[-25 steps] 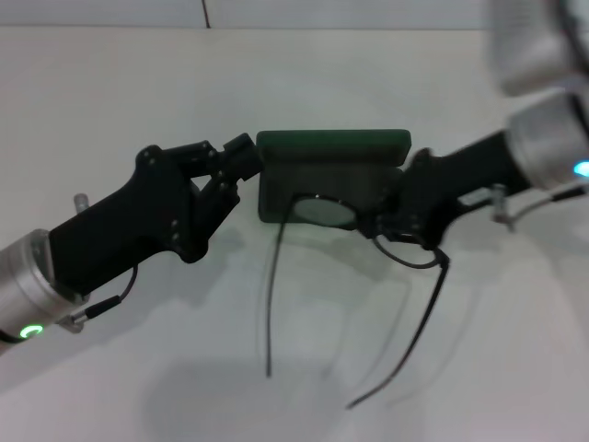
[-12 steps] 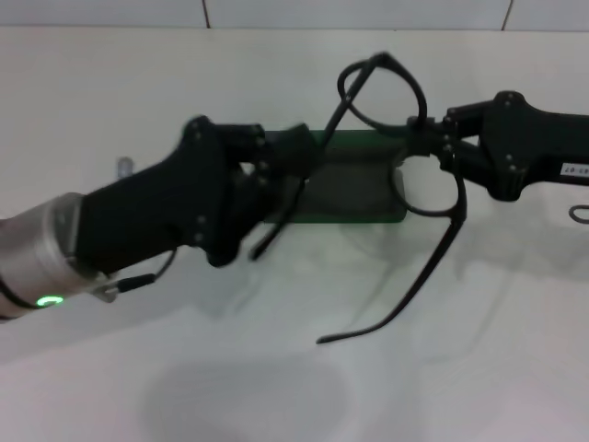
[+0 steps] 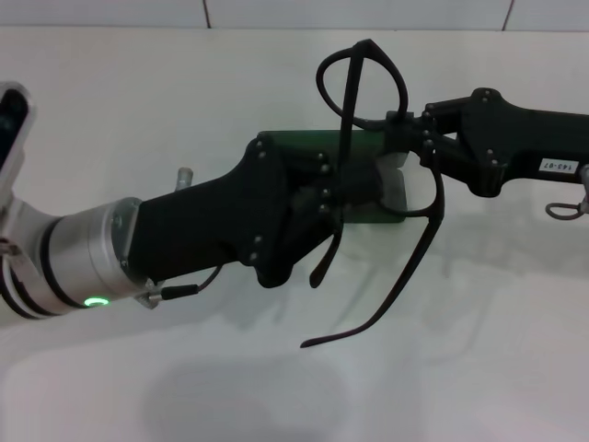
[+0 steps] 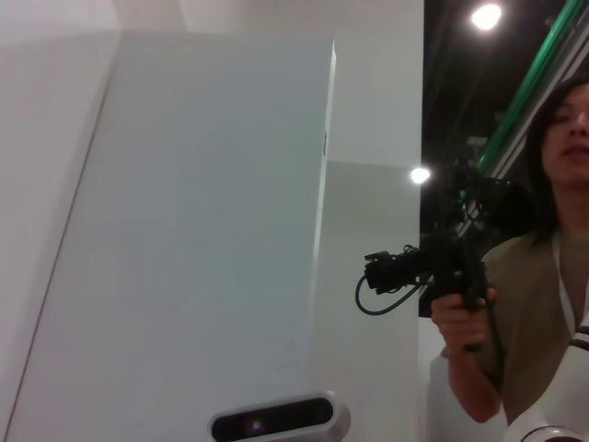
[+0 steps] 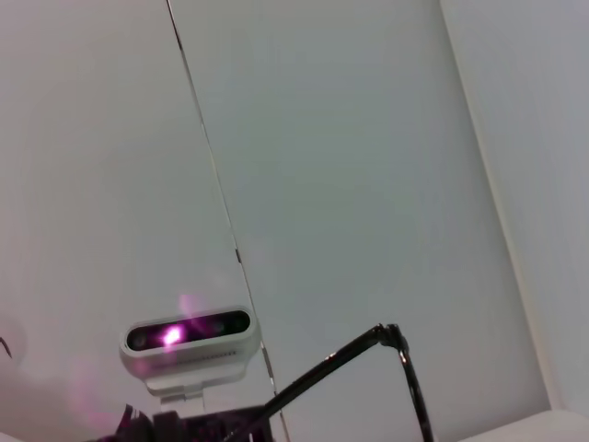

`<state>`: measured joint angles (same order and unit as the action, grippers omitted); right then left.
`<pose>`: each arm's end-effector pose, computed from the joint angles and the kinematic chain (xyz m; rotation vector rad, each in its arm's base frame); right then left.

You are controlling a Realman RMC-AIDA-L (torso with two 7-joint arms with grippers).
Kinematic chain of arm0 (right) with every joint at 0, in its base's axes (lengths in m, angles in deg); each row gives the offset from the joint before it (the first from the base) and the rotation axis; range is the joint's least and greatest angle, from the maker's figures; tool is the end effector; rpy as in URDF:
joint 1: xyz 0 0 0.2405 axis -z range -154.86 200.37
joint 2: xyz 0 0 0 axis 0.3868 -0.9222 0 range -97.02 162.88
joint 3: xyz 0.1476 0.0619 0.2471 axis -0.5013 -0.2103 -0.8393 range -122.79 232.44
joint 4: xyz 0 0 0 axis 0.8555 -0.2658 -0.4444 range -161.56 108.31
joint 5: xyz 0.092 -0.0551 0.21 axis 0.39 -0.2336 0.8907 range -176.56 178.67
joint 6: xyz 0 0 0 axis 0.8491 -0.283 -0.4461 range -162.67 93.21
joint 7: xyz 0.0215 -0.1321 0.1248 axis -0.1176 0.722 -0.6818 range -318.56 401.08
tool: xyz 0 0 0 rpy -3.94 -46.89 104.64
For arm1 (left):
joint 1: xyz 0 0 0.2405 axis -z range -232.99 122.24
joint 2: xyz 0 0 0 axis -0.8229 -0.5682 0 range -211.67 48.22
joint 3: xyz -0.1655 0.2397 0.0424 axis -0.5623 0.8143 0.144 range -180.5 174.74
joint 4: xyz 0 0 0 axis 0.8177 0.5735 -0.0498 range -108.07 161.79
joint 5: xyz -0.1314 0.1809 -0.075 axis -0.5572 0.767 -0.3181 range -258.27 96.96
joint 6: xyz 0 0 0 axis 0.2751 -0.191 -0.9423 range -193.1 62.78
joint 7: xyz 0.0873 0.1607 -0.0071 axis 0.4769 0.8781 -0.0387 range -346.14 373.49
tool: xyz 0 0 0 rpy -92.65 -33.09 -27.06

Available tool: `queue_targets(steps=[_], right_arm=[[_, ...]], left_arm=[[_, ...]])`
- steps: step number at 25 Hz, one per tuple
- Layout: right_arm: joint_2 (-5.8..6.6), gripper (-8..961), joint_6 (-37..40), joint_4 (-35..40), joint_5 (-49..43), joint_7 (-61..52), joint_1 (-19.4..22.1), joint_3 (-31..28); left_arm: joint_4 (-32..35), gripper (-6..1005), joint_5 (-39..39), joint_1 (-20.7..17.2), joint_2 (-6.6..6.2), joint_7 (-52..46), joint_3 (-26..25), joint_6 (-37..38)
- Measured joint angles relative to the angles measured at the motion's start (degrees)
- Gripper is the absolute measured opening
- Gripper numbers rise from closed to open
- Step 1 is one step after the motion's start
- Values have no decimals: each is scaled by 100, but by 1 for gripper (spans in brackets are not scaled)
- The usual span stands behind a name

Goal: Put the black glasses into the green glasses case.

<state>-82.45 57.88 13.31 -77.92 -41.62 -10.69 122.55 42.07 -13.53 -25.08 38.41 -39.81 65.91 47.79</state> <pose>0.1750 0.3887 -0.0416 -2.8531 0.3552 1.1780 -0.2011 0.2974 -0.0702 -2.5837 -0.1830 -1.7522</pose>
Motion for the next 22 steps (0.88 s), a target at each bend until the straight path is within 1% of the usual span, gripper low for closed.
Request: queue_targets(steps=[5,14,22], right_arm=[[-12,70,181,-5,11,5,-2,22],[-45,71,334,-11,39,16,-24,49],[-47,70,378,-165,45,48,-113,57]], left_arm=[[-209,29,-39,-12,9,146,-35,-71],[-340,28,-46,13,18,137,-12,-355],[-354,27,-49,46,19,122,-6,-387]])
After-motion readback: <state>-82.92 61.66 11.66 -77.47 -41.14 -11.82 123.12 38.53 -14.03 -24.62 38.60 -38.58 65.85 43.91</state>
